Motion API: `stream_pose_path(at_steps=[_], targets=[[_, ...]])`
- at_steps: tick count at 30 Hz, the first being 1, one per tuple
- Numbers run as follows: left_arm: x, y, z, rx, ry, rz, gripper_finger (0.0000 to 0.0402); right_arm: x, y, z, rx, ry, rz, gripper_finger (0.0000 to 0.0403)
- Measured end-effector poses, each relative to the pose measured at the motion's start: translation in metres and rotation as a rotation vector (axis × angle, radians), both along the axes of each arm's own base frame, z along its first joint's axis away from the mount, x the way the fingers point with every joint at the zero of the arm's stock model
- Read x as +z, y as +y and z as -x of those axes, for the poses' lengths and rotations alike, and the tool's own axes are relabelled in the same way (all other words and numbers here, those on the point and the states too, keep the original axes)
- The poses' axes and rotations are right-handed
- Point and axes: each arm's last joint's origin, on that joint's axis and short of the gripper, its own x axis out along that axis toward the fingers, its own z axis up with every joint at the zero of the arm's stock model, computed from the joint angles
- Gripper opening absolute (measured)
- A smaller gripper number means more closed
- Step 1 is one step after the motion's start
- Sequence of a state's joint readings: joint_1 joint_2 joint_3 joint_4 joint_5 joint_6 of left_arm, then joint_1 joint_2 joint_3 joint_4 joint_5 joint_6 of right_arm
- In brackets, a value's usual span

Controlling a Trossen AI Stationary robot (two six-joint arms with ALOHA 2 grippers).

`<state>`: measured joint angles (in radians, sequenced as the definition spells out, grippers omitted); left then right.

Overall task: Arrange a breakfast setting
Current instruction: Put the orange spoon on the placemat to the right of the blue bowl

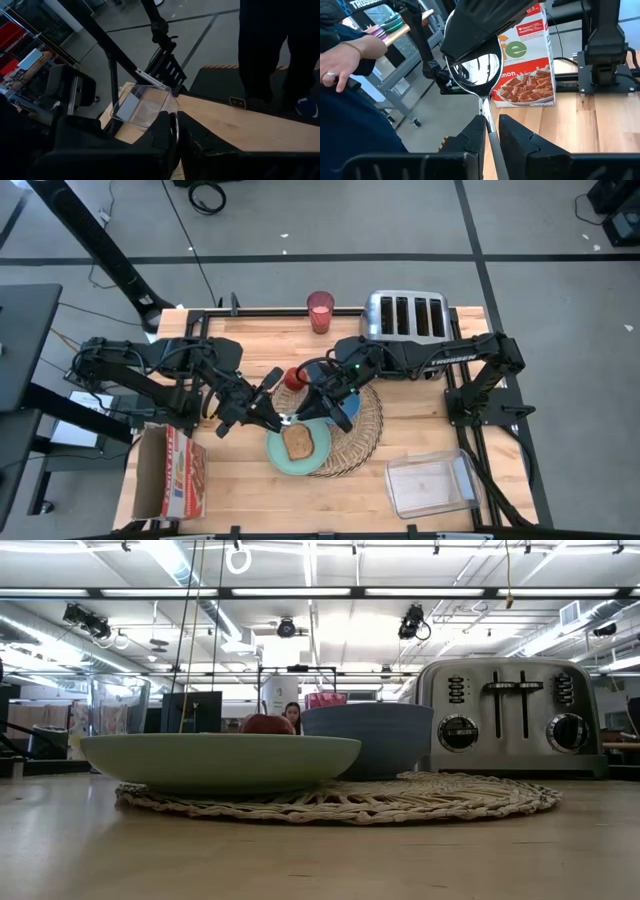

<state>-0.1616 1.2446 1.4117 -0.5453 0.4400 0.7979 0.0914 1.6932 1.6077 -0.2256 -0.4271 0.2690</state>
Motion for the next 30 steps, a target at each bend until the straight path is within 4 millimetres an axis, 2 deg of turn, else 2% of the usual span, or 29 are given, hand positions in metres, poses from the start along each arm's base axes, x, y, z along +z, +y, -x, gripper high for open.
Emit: stream_pose_path(at_steps=[6, 13, 17, 21, 24, 27, 30], targets=[[0.0, 0.0, 0.0, 0.002, 0.004, 0.005, 0.004, 0.0, 0.001, 0.0, 0.017, -0.006, 0.005, 0.0018], [0.004, 0.001, 0.002, 0.092, 0.044, 0.095, 0.0047, 0.001, 0.0, 0.0, 0.016, -0.011, 0.004, 0.0017], [0.011, 0.004, 0.011, 0.129, 0.04, 0.142, 0.0075, 0.003, -0.002, 0.001, -0.012, -0.012, 0.005, 0.0017], [0.023, 0.008, 0.035, 0.174, 0.05, 0.225, 0.0122, 0.001, -0.003, 0.007, -0.053, 0.064, -0.004, 0.0017], [0.029, 0.013, 0.058, 0.228, 0.076, 0.268, 0.016, 0.004, -0.004, 0.02, -0.096, 0.152, -0.022, 0.0017], [0.035, 0.019, 0.087, 0.309, 0.106, 0.334, 0.0188, -0.001, -0.001, 0.033, -0.193, 0.321, -0.052, 0.0017], [0.04, 0.026, 0.114, 0.428, 0.14, 0.46, 0.0197, -0.012, 0.002, 0.049, -0.375, 0.536, -0.078, 0.0017]])
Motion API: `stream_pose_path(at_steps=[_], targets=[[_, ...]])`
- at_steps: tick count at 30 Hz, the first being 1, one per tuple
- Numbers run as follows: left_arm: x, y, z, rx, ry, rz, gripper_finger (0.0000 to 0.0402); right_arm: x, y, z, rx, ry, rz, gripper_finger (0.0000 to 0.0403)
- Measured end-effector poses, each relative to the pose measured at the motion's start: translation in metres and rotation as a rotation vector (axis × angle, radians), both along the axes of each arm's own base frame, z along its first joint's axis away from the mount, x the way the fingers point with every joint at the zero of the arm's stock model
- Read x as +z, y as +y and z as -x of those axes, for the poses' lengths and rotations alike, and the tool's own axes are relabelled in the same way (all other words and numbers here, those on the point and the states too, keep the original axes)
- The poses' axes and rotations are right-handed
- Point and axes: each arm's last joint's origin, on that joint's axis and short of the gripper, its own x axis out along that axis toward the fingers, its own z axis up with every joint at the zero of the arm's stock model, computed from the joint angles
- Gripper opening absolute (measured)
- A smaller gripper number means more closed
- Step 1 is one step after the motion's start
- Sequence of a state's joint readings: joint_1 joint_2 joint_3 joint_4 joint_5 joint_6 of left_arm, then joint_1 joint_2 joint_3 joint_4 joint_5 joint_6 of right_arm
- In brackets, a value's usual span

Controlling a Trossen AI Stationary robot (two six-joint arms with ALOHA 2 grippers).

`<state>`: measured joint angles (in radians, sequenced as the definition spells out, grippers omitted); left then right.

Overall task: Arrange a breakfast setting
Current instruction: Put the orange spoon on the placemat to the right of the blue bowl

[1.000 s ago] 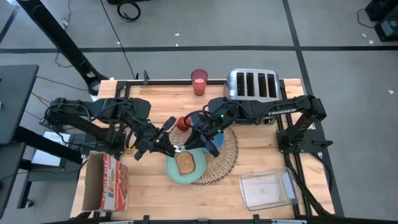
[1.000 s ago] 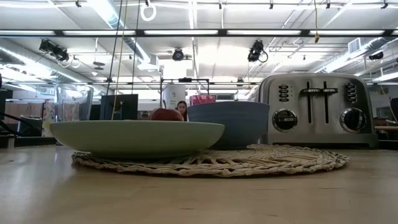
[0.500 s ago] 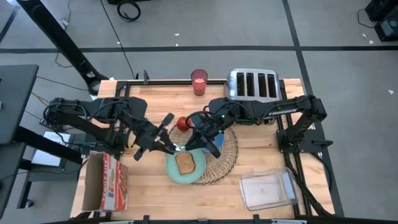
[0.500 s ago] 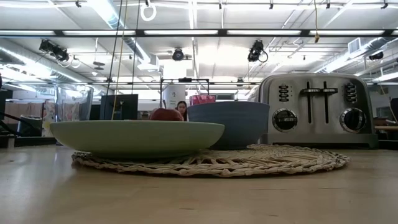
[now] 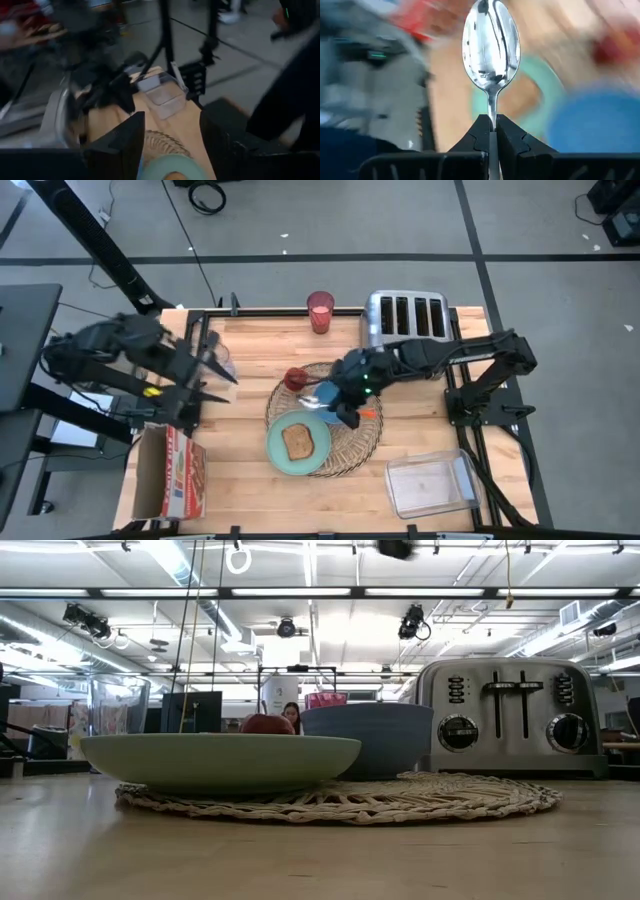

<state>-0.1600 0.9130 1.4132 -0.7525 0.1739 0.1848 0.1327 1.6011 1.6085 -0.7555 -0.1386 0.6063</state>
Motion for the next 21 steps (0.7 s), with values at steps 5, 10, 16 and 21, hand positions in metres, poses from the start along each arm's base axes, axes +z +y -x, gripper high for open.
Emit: stream_pose_path(at_steps=[5, 10, 16, 21], targets=[[0.005, 0.008, 0.033, 0.13, 0.009, 0.183, 0.0191, -0.021, 0.005, 0.028, -0.274, 0.37, -0.01, 0.0017], [0.008, 0.011, 0.053, 0.149, -0.018, 0.255, 0.0184, -0.039, 0.007, 0.049, -0.545, 0.615, -0.059, 0.0017], [0.009, 0.012, 0.058, 0.153, -0.021, 0.285, 0.0183, -0.073, 0.008, 0.064, -0.746, 0.793, -0.064, 0.0017], [0.01, 0.009, 0.056, 0.069, -0.013, 0.294, 0.0182, -0.118, 0.007, 0.065, -0.837, 0.799, -0.096, 0.0017]])
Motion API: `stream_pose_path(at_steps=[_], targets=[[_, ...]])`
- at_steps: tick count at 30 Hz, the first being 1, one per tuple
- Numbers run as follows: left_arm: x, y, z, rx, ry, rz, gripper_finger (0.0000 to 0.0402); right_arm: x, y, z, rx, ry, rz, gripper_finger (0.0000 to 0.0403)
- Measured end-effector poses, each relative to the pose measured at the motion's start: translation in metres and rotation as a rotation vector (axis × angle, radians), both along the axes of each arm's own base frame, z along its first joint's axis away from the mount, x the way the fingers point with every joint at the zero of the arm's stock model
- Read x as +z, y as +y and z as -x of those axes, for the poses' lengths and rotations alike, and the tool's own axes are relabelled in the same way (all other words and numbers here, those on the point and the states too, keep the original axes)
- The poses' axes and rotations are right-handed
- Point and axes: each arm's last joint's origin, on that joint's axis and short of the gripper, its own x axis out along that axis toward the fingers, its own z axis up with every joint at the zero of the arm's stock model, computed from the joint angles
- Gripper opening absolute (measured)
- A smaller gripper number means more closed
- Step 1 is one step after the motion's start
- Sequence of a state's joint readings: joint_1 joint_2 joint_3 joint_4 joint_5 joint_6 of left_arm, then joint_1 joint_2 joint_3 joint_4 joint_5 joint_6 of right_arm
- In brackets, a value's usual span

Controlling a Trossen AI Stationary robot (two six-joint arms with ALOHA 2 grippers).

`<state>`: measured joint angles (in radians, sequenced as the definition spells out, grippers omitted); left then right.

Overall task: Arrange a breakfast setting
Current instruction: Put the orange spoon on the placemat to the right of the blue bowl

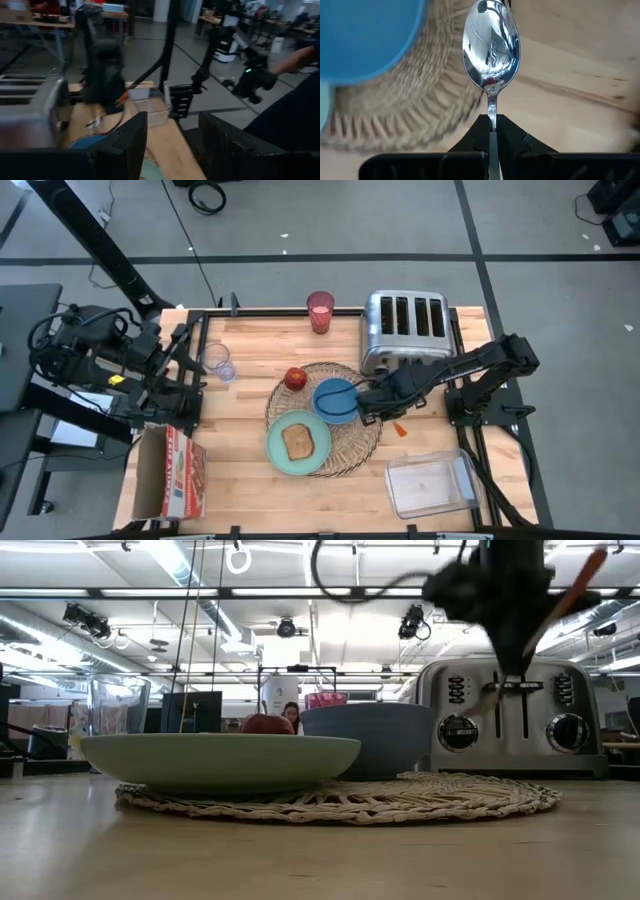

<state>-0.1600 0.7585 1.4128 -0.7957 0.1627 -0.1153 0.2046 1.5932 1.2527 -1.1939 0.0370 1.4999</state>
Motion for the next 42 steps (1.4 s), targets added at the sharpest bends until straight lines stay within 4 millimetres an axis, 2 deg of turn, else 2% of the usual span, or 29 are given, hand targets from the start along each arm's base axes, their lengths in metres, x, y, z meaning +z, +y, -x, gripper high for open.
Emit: stream_pose_path(at_steps=[4, 7, 11, 15, 19, 26, 31, 42], targets=[[0.002, -0.001, -0.003, -0.007, -0.012, 0.039, 0.0182, -0.03, -0.002, -0.001, -0.113, -0.071, 0.023, 0.0017], [0.005, -0.001, -0.005, -0.003, -0.025, 0.065, 0.0183, -0.045, -0.004, 0.003, -0.213, -0.087, 0.058, 0.0017], [0.009, -0.002, -0.01, -0.005, -0.066, 0.071, 0.0183, -0.058, -0.007, 0.007, -0.345, -0.113, 0.105, 0.0017], [0.012, -0.003, -0.016, -0.005, -0.098, 0.073, 0.0183, -0.06, -0.007, 0.004, -0.395, -0.178, 0.145, 0.0017], [0.011, -0.004, -0.021, -0.006, -0.088, 0.071, 0.0183, -0.062, -0.005, 0.0, -0.402, -0.222, 0.181, 0.0017], [0.01, -0.005, -0.028, -0.005, -0.071, 0.069, 0.0183, -0.08, -0.004, 0.002, -0.403, -0.233, 0.261, 0.0017], [0.009, -0.006, -0.033, -0.005, -0.066, 0.067, 0.0183, -0.08, 0.0, 0.0, -0.366, -0.277, 0.278, 0.0017], [0.014, -0.005, -0.033, -0.003, -0.111, 0.074, 0.0183, -0.105, 0.004, -0.012, -0.346, -0.259, 0.302, 0.0017]])
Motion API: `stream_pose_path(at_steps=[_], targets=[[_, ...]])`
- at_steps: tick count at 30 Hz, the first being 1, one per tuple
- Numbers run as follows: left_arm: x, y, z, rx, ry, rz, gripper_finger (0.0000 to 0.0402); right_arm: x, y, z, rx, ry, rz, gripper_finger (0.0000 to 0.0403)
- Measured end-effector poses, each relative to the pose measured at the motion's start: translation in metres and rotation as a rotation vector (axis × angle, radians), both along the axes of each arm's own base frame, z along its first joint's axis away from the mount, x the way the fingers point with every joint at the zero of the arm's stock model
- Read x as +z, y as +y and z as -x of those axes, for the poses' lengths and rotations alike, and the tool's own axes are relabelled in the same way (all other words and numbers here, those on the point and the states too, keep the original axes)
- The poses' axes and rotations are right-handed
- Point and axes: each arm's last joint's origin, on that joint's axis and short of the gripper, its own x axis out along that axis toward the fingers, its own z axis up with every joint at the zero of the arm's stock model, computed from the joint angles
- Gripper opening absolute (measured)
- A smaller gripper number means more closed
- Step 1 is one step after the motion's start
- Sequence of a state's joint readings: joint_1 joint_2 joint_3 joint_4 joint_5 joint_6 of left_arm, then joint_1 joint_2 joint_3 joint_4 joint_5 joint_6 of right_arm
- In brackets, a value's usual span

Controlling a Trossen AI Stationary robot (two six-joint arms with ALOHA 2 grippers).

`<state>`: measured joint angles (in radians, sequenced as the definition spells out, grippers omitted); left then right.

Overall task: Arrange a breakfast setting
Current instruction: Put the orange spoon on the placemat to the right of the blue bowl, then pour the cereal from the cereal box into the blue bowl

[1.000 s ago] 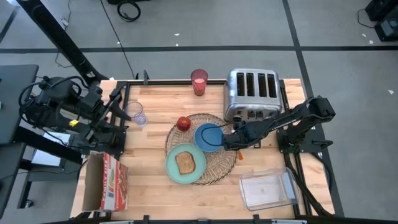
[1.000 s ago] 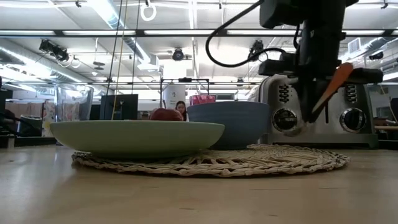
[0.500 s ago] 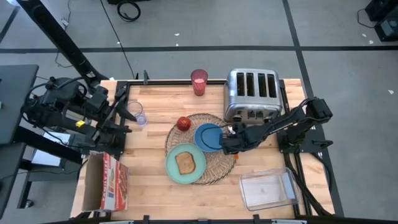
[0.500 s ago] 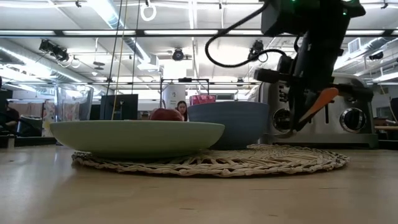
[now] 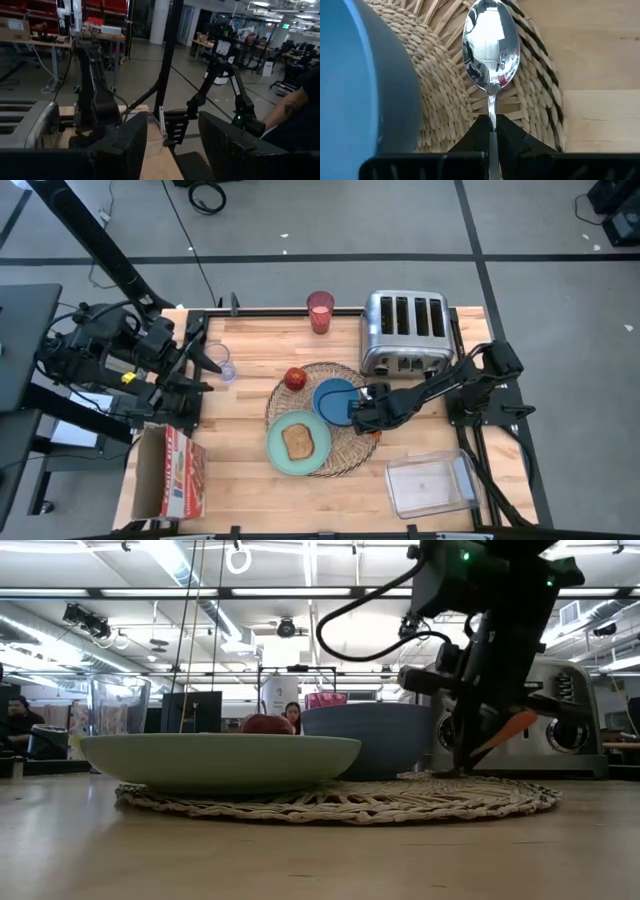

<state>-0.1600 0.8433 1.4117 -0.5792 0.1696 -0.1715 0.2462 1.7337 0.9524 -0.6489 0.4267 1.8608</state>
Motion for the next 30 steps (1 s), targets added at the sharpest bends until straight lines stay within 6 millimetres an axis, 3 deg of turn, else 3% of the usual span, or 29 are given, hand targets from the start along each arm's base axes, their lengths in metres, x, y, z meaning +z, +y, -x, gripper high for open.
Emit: stream_pose_path(at_steps=[13, 20, 26, 30], targets=[[0.001, 0.001, 0.0, 0.02, -0.009, 0.001, 0.0183, -0.006, 0.003, -0.005, -0.014, -0.019, -0.071, 0.0079], [0.001, 0.001, 0.0, 0.021, -0.008, 0.001, 0.0183, 0.004, 0.002, 0.001, 0.029, -0.001, -0.065, 0.0087], [0.001, 0.001, 0.001, 0.021, -0.007, 0.001, 0.0183, 0.026, 0.0, 0.008, 0.121, 0.012, -0.051, 0.0087], [0.003, 0.0, -0.002, 0.029, 0.006, 0.059, 0.0183, 0.062, 0.001, 0.01, 0.206, 0.048, 0.008, 0.0087]])
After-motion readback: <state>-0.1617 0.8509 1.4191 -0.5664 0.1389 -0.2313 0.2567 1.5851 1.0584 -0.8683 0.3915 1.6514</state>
